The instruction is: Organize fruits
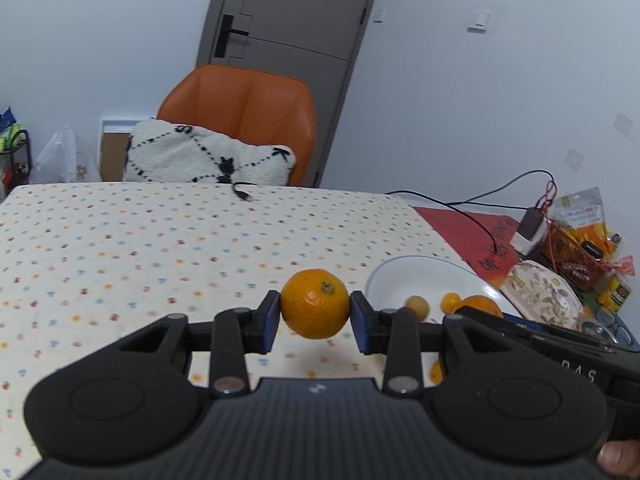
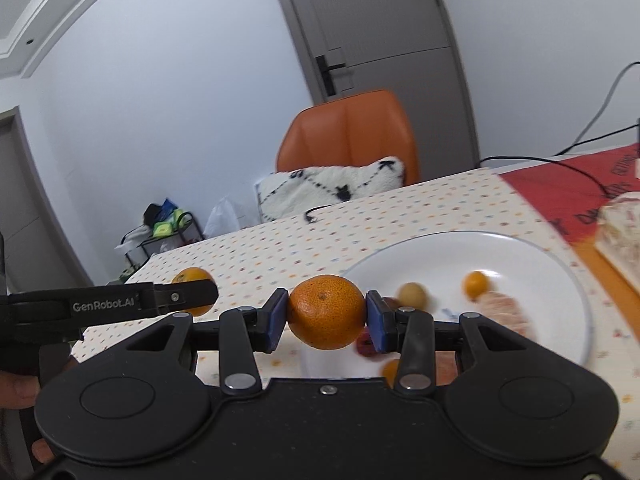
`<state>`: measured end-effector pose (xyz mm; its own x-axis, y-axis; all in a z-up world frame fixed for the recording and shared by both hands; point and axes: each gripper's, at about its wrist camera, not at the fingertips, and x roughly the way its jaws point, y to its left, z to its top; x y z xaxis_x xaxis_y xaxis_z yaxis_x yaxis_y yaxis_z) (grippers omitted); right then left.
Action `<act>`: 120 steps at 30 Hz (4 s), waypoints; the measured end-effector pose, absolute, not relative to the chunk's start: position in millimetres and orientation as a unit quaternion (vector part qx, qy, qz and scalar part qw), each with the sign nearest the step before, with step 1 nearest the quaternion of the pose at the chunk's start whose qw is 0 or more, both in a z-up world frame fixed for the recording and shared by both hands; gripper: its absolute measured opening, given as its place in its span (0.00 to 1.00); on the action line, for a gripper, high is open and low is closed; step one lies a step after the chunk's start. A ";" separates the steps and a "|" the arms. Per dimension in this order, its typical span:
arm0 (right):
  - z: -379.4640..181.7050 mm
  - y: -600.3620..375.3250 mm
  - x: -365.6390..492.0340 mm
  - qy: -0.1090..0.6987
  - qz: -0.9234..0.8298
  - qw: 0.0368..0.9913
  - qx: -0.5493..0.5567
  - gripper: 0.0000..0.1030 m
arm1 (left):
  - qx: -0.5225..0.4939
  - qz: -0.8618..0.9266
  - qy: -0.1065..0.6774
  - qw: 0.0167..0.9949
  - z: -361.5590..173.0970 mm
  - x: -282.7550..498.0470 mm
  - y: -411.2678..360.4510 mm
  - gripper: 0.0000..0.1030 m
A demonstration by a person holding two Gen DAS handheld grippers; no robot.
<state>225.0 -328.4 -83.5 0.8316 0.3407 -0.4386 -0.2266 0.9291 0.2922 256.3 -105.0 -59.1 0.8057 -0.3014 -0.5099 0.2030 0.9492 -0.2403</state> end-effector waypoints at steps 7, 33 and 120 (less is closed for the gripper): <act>-87.6 -359.4 222.8 0.246 0.111 0.955 0.126 0.39 | -0.079 -0.155 0.288 0.942 -63.2 258.3 -127.8 0.35; -102.9 -393.7 227.0 0.249 0.073 0.952 0.164 0.54 | -0.044 -0.205 0.320 0.924 -84.1 263.9 -185.5 0.38; -29.9 -317.5 38.3 0.203 0.092 0.971 0.082 1.00 | -0.042 0.020 0.171 0.984 18.2 26.4 9.8 1.00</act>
